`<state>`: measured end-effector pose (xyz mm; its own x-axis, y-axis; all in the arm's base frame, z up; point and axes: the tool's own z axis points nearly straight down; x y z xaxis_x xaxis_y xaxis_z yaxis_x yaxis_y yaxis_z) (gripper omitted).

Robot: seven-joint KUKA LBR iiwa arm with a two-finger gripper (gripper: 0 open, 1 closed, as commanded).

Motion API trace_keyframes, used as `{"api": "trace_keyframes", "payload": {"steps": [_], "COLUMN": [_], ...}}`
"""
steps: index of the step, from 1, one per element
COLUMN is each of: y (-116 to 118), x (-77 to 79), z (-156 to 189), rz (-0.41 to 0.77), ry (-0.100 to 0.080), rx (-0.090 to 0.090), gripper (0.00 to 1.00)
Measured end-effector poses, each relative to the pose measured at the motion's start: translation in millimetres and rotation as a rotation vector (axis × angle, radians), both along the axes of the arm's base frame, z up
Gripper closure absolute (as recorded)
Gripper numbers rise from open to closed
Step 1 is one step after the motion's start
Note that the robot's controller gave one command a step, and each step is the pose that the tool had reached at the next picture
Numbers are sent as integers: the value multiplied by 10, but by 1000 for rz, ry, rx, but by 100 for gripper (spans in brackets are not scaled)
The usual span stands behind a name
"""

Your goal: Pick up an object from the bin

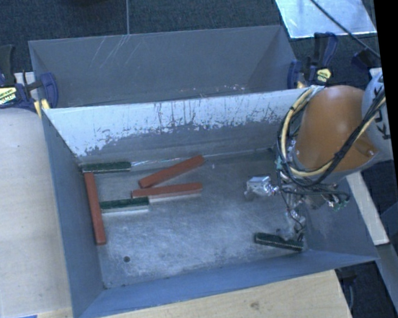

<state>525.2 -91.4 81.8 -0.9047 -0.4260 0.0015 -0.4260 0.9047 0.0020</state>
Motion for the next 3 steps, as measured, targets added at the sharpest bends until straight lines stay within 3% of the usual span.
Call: {"api": "trace_keyframes", "payload": {"steps": [1, 2, 3], "y": [281, 281, 1037], "x": [-304, 621, 808], "z": [-117, 702, 485], "rz": [158, 154, 204], "ry": [-3, -19, -8], "rx": [-1, -3, 2], "gripper": [0, 0, 0]}}
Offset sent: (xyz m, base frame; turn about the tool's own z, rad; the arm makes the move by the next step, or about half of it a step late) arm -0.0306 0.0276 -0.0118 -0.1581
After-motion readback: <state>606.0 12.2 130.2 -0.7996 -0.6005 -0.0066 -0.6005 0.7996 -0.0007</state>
